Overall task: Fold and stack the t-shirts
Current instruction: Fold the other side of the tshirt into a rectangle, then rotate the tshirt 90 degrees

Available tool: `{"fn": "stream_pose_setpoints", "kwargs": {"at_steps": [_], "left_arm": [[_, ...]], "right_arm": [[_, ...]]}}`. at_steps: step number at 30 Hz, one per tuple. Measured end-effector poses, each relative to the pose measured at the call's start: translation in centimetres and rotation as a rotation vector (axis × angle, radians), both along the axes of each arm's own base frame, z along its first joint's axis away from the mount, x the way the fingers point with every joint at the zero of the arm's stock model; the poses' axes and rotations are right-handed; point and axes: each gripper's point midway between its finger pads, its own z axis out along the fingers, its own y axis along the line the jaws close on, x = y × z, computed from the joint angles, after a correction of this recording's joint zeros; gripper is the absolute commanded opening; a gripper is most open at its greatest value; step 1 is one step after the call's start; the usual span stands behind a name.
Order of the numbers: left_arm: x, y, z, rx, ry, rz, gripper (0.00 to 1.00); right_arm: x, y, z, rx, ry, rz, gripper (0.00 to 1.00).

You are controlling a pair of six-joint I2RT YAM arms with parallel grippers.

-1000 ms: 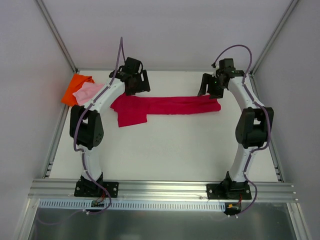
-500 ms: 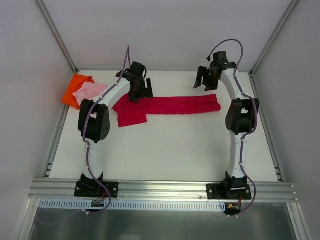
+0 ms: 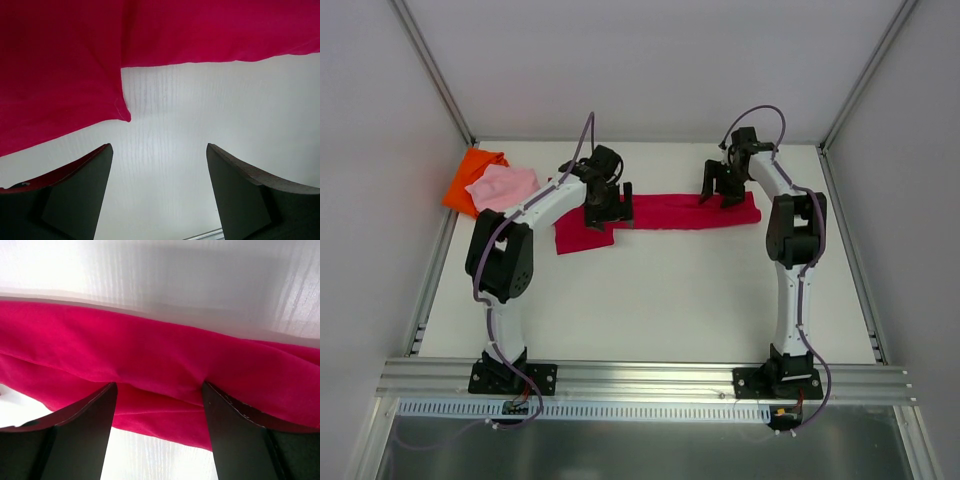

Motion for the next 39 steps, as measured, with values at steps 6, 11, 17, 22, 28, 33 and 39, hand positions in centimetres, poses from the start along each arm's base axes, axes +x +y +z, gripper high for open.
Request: {"fn": "stream_pose_setpoints", "kwargs": {"at_steps": [6, 11, 17, 22, 28, 33, 39], "left_arm": [[-1.1, 0.9, -1.7, 0.025, 0.049, 0.014, 0.77], [-1.0, 1.2, -3.2, 0.054, 0.075, 0.020, 0.77], [0.4, 1.3, -5.5, 0.095, 0.114, 0.033, 0.77], [1.8, 1.7, -6.2, 0.114, 0.122, 0.056, 0.77], [4.9, 2.4, -6.0, 0.102, 0.101, 0.104, 0.77], [6.5, 4.1, -6.0, 0.092, 0.103, 0.167, 0.77], [7.0, 5.2, -5.8, 0.093, 0.107, 0.196, 0.77]], "right_arm": [[0.1, 0.3, 0.1, 0.014, -0.007, 0.010, 0.73], [-0.7, 0.1, -0.3, 0.009, -0.010, 0.029, 0.73], [-3.9, -0.8, -0.3, -0.024, 0.030, 0.046, 0.73], [-6.0, -1.5, 0.6, -0.048, 0.042, 0.054, 0.72], [-8.4, -1.4, 2.4, -0.052, 0.036, 0.071, 0.72], [-10.6, -0.3, 3.9, -0.075, 0.022, 0.118, 0.73], [-9.2, 0.0, 5.3, -0.127, -0.048, 0.115, 0.75]]}}
